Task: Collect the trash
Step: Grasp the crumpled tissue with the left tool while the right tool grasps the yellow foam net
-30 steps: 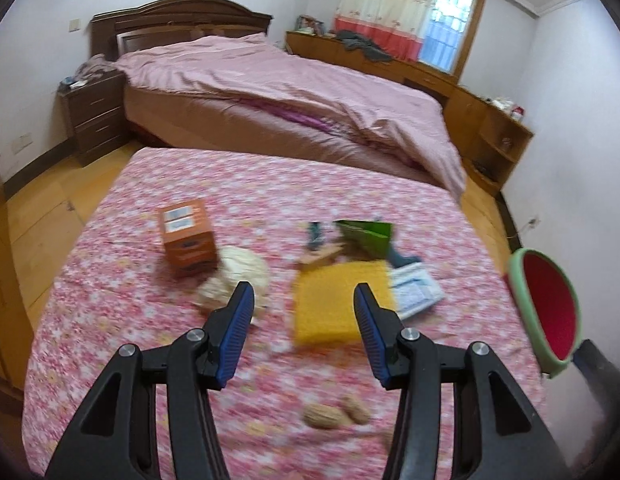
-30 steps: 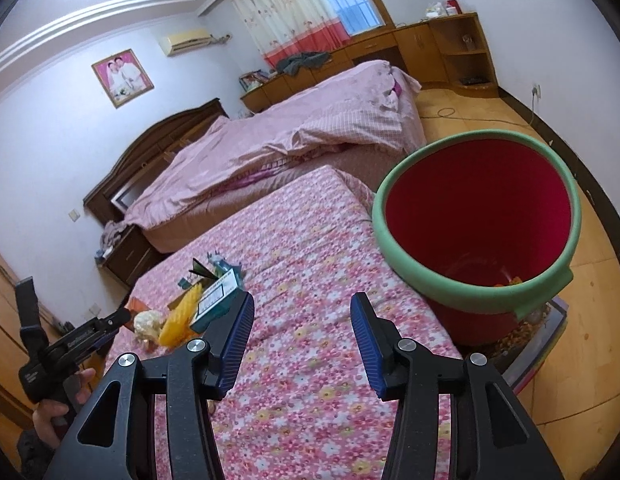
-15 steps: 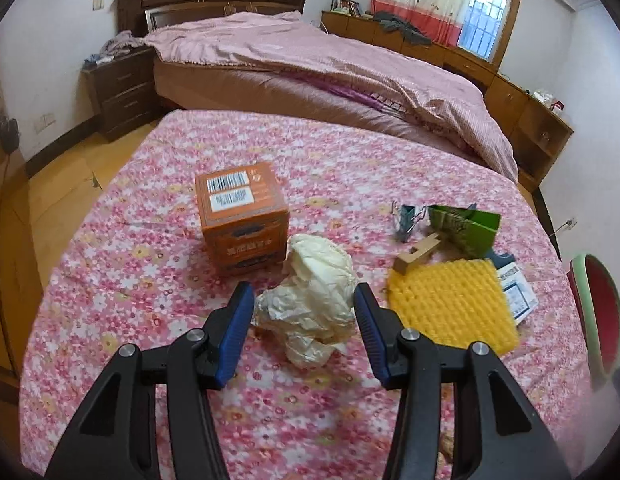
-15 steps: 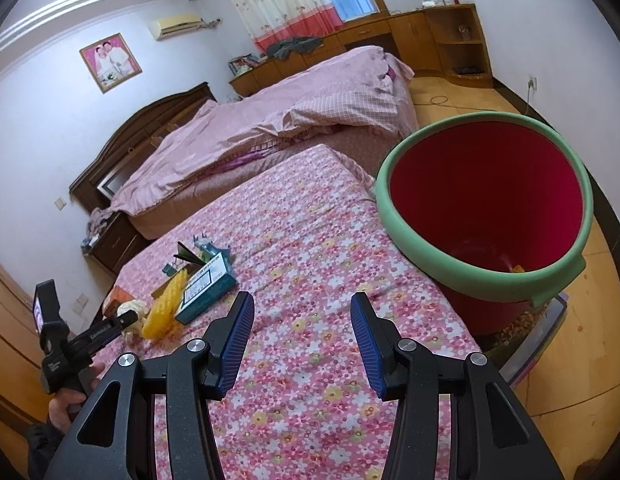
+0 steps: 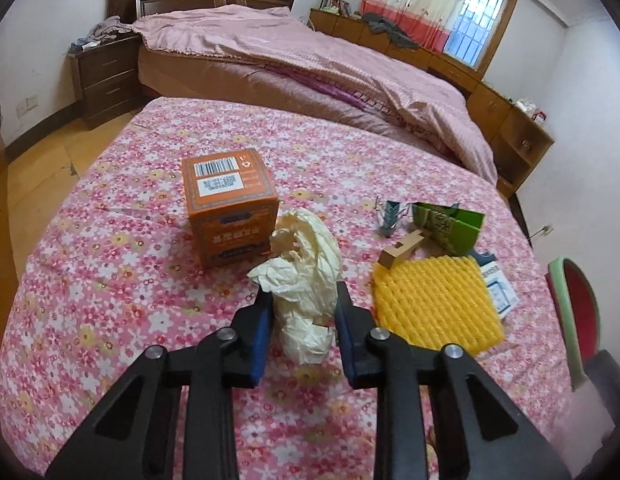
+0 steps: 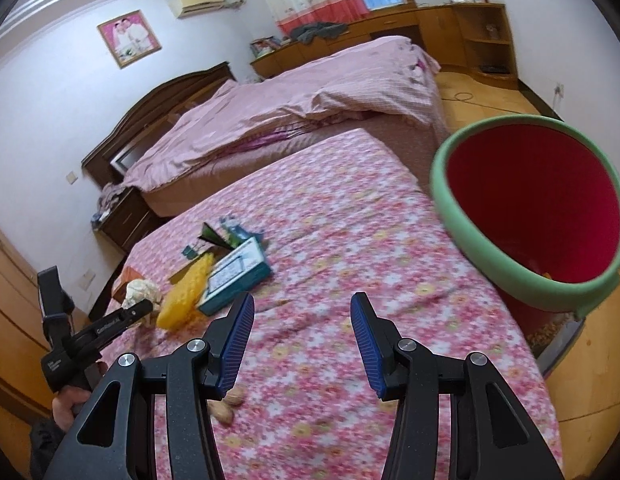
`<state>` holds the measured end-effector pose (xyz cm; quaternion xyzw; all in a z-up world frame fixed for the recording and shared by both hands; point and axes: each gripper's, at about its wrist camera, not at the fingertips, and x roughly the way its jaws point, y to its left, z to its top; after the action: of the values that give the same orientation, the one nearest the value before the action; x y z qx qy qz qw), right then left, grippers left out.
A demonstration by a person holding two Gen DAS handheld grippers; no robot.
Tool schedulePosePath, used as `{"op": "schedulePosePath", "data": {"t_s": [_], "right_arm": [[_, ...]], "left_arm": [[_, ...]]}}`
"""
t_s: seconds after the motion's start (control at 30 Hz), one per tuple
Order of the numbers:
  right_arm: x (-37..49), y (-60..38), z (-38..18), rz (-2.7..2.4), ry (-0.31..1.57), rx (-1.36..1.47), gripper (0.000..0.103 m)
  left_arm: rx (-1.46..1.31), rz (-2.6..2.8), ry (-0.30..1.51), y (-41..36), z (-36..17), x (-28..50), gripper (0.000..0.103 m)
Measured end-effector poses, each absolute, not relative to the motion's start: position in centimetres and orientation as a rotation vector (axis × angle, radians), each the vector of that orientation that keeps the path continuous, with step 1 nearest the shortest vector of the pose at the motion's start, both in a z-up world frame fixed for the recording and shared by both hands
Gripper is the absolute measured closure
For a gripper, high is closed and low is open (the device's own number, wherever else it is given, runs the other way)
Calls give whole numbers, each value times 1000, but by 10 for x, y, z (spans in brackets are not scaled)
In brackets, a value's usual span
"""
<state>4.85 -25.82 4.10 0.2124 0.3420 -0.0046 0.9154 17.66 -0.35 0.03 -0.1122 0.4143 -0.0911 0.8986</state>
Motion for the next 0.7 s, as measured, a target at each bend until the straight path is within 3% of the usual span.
{"op": "schedulePosePath", "data": {"t_s": [0.7], "right_arm": [[136, -163, 22, 194, 832, 322, 52]], "left_arm": [[-269, -102, 822, 43, 9, 121, 75]]}}
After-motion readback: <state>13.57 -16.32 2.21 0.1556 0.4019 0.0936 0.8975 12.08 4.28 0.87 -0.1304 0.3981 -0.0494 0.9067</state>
